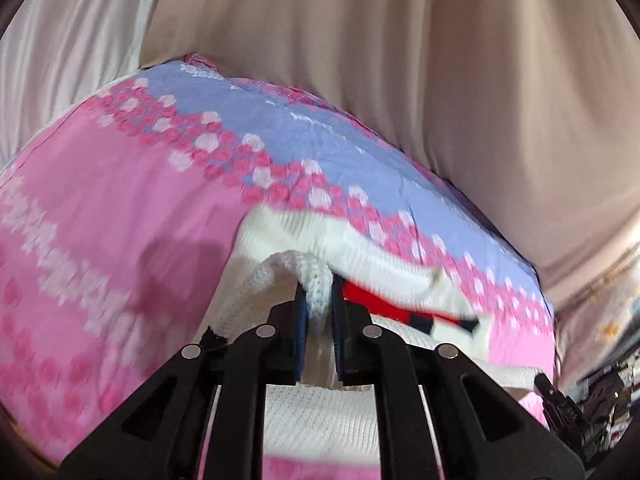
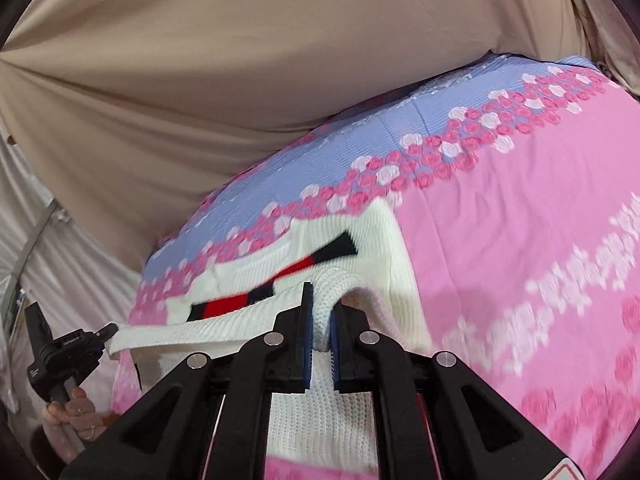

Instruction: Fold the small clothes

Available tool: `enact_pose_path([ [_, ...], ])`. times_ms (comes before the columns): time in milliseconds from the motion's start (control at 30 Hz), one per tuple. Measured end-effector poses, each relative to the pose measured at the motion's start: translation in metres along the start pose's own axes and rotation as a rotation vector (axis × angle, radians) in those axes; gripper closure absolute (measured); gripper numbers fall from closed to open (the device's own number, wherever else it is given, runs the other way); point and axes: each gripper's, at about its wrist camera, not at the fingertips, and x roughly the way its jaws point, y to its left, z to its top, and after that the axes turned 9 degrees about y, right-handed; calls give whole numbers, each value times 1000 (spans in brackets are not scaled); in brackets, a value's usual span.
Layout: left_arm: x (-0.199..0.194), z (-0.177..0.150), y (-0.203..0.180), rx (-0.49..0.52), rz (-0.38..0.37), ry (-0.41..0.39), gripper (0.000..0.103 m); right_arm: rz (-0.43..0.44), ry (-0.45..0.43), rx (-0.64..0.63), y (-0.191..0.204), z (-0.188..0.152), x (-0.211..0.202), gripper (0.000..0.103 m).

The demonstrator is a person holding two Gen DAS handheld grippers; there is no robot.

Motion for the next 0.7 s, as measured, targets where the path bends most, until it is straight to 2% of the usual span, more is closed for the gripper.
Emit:
enact_pose_path([
  [233,75,50,-7,14,97,40,93,-57,47,24,0,47,68,97],
  [500,134,68,-2,23,156,103,92,-122,95,56,-13,64,124,97],
  [700,162,75,-7,44,244,115,79,-98,119,90,-20,73,143,90],
])
